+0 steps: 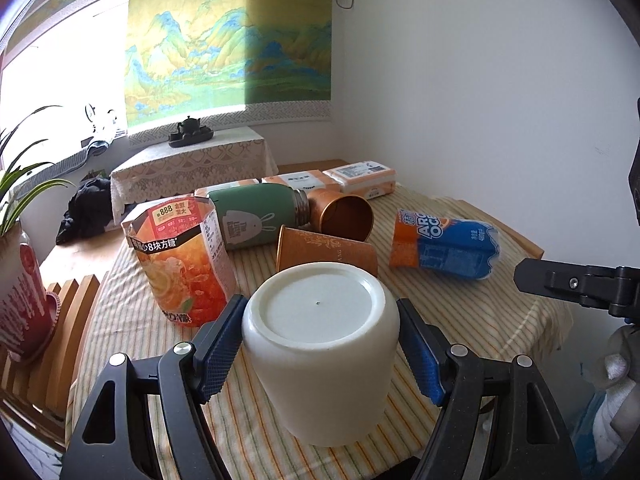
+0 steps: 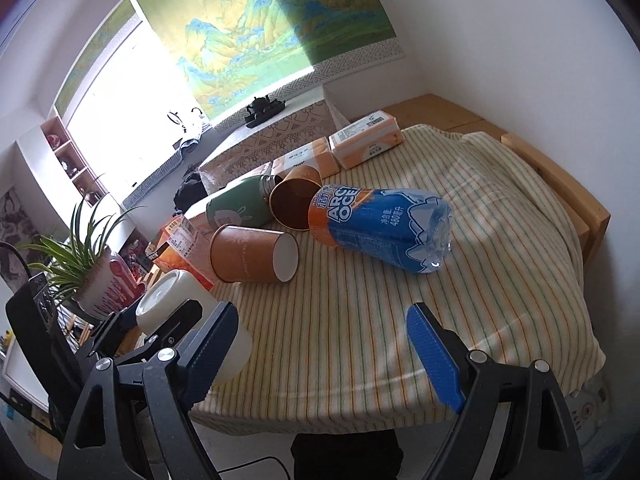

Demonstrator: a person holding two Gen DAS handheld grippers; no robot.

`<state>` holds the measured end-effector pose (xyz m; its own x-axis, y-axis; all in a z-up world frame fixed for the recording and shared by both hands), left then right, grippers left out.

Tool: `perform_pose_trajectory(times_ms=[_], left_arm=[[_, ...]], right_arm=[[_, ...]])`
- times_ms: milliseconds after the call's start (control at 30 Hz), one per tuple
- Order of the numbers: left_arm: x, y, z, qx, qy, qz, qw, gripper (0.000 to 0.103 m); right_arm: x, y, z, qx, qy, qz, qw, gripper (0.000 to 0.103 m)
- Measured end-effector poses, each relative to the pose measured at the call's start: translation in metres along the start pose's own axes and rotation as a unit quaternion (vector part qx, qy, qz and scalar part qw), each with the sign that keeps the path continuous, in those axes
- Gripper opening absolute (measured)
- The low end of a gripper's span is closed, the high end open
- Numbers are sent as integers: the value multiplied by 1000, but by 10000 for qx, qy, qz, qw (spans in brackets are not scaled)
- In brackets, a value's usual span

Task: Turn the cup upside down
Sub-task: 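Lower the white cup rim-down onto the cloth with the left gripper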

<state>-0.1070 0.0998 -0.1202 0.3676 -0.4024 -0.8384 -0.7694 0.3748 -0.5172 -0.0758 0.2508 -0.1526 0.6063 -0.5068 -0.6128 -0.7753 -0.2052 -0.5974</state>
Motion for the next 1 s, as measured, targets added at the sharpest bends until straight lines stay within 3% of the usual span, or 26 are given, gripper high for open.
perform_pose_trajectory(times_ms=[400,667,800,1000], left_arm=[[6,-9,8,10,5,19,10000,77],[9,-21,7,-22,-21,52,10000,86],[11,-37,3,-187,54,112,9997,88],[15,-67,-17,-581,-209,161,9980,89]], right_arm=[[3,-16,-10,229,-583,504,9968,84],[4,-23,-9,210,-553,597,9965,84],[5,-29,-10,228,-626,738,9950,84],[8,-40,-23,287,-939,1048,9896,84]])
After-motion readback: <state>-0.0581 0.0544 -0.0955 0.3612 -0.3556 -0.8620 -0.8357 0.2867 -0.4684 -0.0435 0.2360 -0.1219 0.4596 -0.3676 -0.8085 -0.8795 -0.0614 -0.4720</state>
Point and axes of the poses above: each gripper's, at about its wrist camera, not at the fingertips, and y roughly the way its jaws point, z to its right, x to its underside, the point moved 8 cm from there along y, roughly the way its jaws point, and after that the axes turned 12 degrees about y, right-handed, at the moved point
